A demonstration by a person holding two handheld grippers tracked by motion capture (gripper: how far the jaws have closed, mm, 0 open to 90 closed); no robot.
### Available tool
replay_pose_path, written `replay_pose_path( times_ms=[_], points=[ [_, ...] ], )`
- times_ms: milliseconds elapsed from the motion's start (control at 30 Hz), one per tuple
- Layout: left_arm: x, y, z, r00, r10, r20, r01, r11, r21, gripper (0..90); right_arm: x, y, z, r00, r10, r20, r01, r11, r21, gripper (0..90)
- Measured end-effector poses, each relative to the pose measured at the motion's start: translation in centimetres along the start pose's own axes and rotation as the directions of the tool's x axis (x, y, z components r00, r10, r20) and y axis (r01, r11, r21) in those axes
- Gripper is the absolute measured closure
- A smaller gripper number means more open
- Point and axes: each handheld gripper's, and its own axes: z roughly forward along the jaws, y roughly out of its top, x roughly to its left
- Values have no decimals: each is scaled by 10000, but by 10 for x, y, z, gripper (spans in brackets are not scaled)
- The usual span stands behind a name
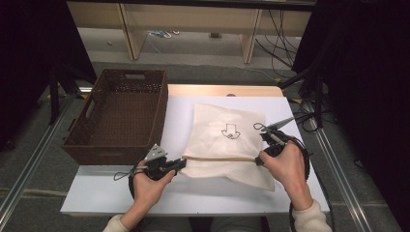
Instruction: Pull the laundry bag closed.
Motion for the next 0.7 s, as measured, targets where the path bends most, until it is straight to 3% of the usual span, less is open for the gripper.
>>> replay_pose_path(
  times_ms=[133, 233, 267, 400, 467, 533, 700],
  points=[
    [0, 0, 0, 10000, -21, 48, 21, 10000, -32, 851, 0, -1, 0, 9999, 131, 23, -131, 9999, 11, 884],
    [0, 0, 0, 10000, -9, 27, 9, 10000, -28, 851, -2, -1, 1, 9999, -78, 81, 79, 9999, -111, 884],
    [-1, 0, 0, 10000, -33, -1, 33, 10000, -29, 851, -2, -2, 0, 9998, 179, 26, -180, 9998, 51, 884],
    [0, 0, 0, 10000, -17, 4, 17, 10000, -9, 851, -3, -3, -1, 9994, 308, 164, -308, 9995, 41, 884],
    [-1, 0, 0, 10000, -25, 27, 25, 10000, -28, 851, -7, -3, 0, 10000, 16, 86, -15, 9999, -103, 884],
    [-1, 0, 1, 10000, -63, 46, 64, 10000, -56, 851, -6, -4, 0, 9997, 208, 91, -208, 9998, -16, 884],
    [0, 0, 0, 9999, 79, 66, -79, 10000, -15, 851, -7, -5, 0, 9999, 52, 103, -51, 9999, -104, 884]
  ],
)
